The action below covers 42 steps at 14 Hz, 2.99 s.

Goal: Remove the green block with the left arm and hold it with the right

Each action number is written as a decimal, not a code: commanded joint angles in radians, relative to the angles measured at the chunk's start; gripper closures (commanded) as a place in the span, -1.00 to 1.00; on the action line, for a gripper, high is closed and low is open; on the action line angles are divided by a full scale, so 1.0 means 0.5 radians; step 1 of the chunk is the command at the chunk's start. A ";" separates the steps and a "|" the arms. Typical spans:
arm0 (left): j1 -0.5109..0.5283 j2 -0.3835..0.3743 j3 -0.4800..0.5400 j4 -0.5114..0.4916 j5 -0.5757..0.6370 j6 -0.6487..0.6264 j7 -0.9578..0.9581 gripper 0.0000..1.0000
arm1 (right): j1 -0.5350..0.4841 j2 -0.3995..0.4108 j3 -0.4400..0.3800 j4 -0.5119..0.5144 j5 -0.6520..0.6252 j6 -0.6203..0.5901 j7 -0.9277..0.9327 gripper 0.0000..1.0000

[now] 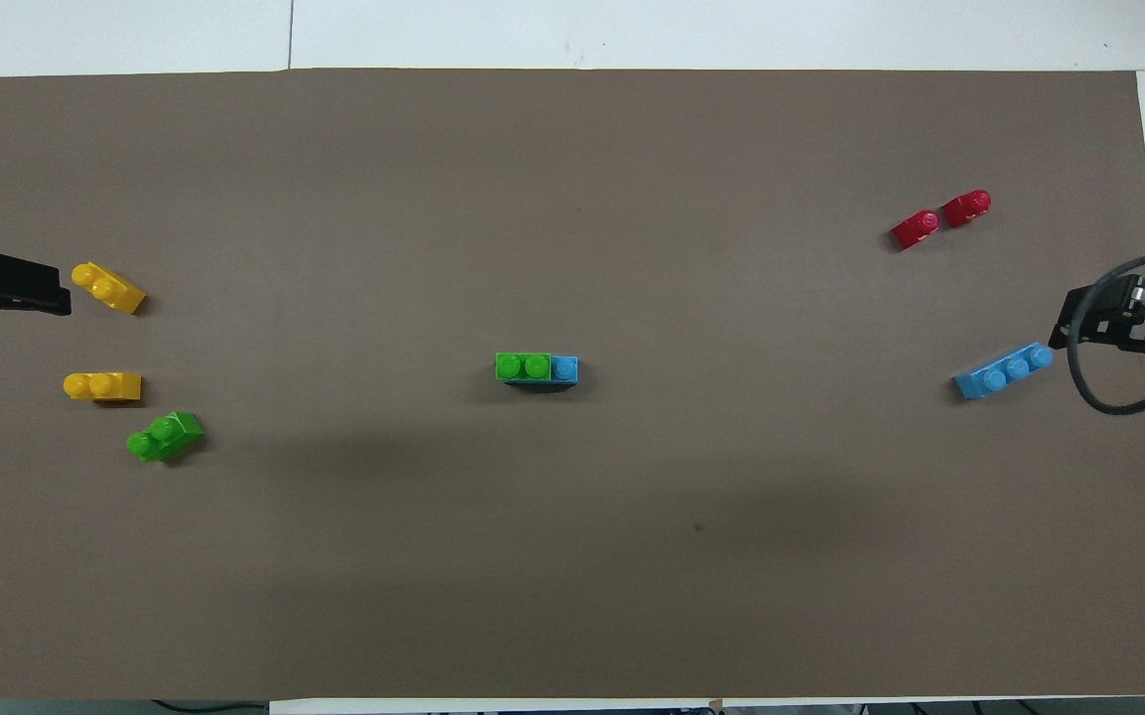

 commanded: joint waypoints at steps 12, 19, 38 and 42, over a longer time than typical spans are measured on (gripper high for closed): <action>-0.001 -0.027 0.012 0.024 -0.018 -0.048 0.030 -1.00 | -0.038 -0.018 -0.009 -0.125 0.461 0.129 1.330 -1.00; -0.010 -0.036 0.015 0.009 -0.018 -0.051 0.030 -1.00 | -0.026 0.080 -0.006 -0.242 0.731 0.255 1.318 -0.97; -0.862 -0.254 0.005 -0.458 -0.181 0.273 -3.041 -1.00 | -0.084 0.200 -0.012 -0.536 1.290 0.405 0.843 -0.98; -1.034 -0.254 0.002 -0.495 -0.178 0.418 -3.908 -1.00 | -0.087 0.206 -0.009 -0.561 1.290 0.519 0.803 -0.98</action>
